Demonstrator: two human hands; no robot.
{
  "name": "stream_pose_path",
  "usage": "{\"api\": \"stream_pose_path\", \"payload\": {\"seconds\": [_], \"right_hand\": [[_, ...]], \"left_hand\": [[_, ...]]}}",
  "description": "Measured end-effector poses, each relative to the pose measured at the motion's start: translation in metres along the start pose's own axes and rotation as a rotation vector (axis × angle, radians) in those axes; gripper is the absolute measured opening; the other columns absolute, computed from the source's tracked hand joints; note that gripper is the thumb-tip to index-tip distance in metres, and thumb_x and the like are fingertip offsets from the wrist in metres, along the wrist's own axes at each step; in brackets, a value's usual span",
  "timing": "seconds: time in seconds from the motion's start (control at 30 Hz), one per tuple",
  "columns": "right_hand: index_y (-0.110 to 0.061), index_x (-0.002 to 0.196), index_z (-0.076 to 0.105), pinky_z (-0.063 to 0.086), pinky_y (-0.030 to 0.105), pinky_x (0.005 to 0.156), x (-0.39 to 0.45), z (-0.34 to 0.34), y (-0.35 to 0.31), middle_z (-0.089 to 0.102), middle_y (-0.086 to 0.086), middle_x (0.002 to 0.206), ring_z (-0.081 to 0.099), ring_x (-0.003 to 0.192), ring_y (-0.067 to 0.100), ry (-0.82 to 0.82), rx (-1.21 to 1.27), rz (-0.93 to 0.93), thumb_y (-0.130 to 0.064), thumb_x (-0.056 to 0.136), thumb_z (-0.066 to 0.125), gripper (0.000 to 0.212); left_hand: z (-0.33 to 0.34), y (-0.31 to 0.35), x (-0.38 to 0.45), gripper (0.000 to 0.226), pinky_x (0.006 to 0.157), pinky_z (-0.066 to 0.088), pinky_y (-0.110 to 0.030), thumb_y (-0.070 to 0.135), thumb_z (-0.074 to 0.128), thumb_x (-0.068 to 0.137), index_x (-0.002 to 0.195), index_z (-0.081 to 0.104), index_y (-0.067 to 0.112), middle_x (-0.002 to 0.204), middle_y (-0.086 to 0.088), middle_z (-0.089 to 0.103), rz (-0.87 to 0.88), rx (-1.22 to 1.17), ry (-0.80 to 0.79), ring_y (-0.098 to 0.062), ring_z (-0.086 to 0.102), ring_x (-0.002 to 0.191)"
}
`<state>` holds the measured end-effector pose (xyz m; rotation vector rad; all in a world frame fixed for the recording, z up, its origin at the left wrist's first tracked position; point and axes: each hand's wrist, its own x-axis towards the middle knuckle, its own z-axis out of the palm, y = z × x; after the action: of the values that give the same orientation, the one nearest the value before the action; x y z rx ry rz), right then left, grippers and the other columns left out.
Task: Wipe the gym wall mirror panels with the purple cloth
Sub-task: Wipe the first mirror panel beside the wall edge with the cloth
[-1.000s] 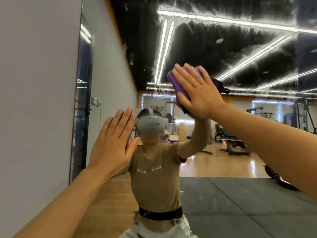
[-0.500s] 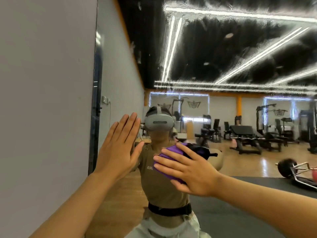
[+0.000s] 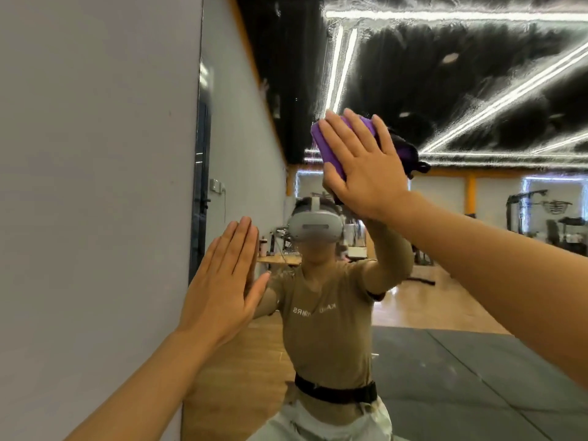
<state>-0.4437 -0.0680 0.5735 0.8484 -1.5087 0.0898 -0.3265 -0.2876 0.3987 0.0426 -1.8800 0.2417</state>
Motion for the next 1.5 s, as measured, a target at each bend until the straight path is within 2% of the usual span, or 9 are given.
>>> {"api": "stream_pose_path", "payload": {"seconds": [0.1, 0.33, 0.5, 0.73, 0.9, 1.17, 1.33, 1.43, 1.5], "right_hand": [[-0.017, 0.160, 0.027, 0.006, 0.049, 0.125, -0.025, 0.014, -0.029, 0.026, 0.003, 0.166, 0.018, 0.155, 0.027, 0.054, 0.002, -0.014, -0.045, 0.103, 0.024, 0.064], [-0.023, 0.160, 0.024, 0.000, 0.048, 0.126, -0.143, 0.029, -0.083, 0.021, 0.000, 0.166, 0.011, 0.155, 0.024, -0.156, -0.093, -0.631, -0.047, 0.103, 0.028, 0.062], [-0.027, 0.158, 0.030, 0.002, 0.047, 0.125, -0.122, 0.027, -0.062, 0.030, -0.005, 0.163, 0.019, 0.153, 0.019, -0.240, -0.059, -0.916, -0.047, 0.101, 0.032, 0.060], [-0.025, 0.161, 0.020, -0.001, 0.044, 0.125, 0.009, 0.000, -0.023, 0.022, -0.001, 0.167, 0.016, 0.155, 0.023, -0.124, -0.044, -0.294, -0.051, 0.102, 0.022, 0.065], [-0.020, 0.161, 0.020, -0.001, 0.047, 0.126, 0.017, 0.007, -0.044, 0.022, 0.002, 0.167, 0.014, 0.156, 0.025, -0.021, -0.016, -0.067, -0.047, 0.103, 0.021, 0.064], [-0.022, 0.157, 0.027, -0.006, 0.051, 0.125, -0.138, 0.040, -0.126, 0.021, 0.001, 0.163, 0.008, 0.154, 0.024, -0.145, -0.079, -0.647, -0.050, 0.099, 0.038, 0.066], [-0.026, 0.158, 0.029, -0.003, 0.049, 0.125, -0.131, 0.042, -0.118, 0.027, -0.005, 0.163, 0.019, 0.153, 0.020, -0.191, -0.089, -0.869, -0.050, 0.099, 0.037, 0.064], [-0.028, 0.157, 0.031, -0.003, 0.047, 0.124, -0.093, 0.036, -0.105, 0.032, -0.004, 0.162, 0.024, 0.152, 0.019, -0.187, -0.056, -0.899, -0.050, 0.100, 0.035, 0.062], [-0.026, 0.157, 0.031, 0.002, 0.047, 0.124, -0.055, 0.029, -0.093, 0.035, -0.001, 0.161, 0.028, 0.151, 0.022, -0.152, -0.047, -0.764, -0.052, 0.099, 0.033, 0.063]], "left_hand": [[0.000, -0.003, -0.006, 0.078, 0.124, -0.006, -0.027, 0.053, 0.032, 0.101, 0.162, 0.004, 0.013, 0.170, -0.004, 0.000, -0.021, 0.015, 0.002, -0.015, -0.004, 0.155], [-0.003, -0.014, -0.023, 0.078, 0.124, -0.006, -0.025, 0.055, 0.028, 0.103, 0.162, 0.002, 0.011, 0.170, -0.002, -0.006, -0.030, -0.007, -0.036, -0.014, -0.005, 0.156], [-0.011, -0.024, -0.024, 0.077, 0.123, -0.007, -0.023, 0.056, 0.026, 0.103, 0.162, 0.005, 0.011, 0.170, -0.003, -0.002, 0.008, 0.034, -0.073, -0.013, -0.006, 0.155], [-0.011, -0.026, -0.031, 0.077, 0.124, -0.007, -0.026, 0.057, 0.023, 0.104, 0.162, 0.004, 0.009, 0.170, -0.007, -0.004, -0.014, 0.081, -0.059, -0.018, -0.004, 0.156], [-0.010, -0.031, -0.036, 0.078, 0.124, -0.005, -0.027, 0.058, 0.024, 0.103, 0.162, 0.001, 0.011, 0.170, -0.005, -0.005, -0.012, 0.082, -0.057, -0.018, -0.004, 0.156], [-0.005, -0.035, -0.046, 0.083, 0.124, -0.005, -0.028, 0.060, 0.024, 0.103, 0.160, 0.002, 0.003, 0.169, -0.009, -0.011, -0.078, 0.049, -0.078, -0.021, -0.006, 0.156], [-0.015, -0.049, -0.046, 0.083, 0.123, -0.007, -0.025, 0.061, 0.026, 0.102, 0.161, -0.003, 0.010, 0.169, -0.004, -0.012, -0.003, 0.051, -0.142, -0.017, -0.008, 0.155], [-0.024, -0.061, -0.044, 0.082, 0.123, -0.007, -0.025, 0.061, 0.025, 0.103, 0.162, 0.003, 0.009, 0.170, -0.005, -0.008, 0.065, 0.110, -0.177, -0.017, -0.005, 0.155], [-0.026, -0.067, -0.043, 0.082, 0.124, -0.005, -0.027, 0.060, 0.030, 0.102, 0.161, 0.006, 0.008, 0.170, -0.006, -0.005, 0.107, 0.132, -0.178, -0.018, -0.003, 0.156]]}}
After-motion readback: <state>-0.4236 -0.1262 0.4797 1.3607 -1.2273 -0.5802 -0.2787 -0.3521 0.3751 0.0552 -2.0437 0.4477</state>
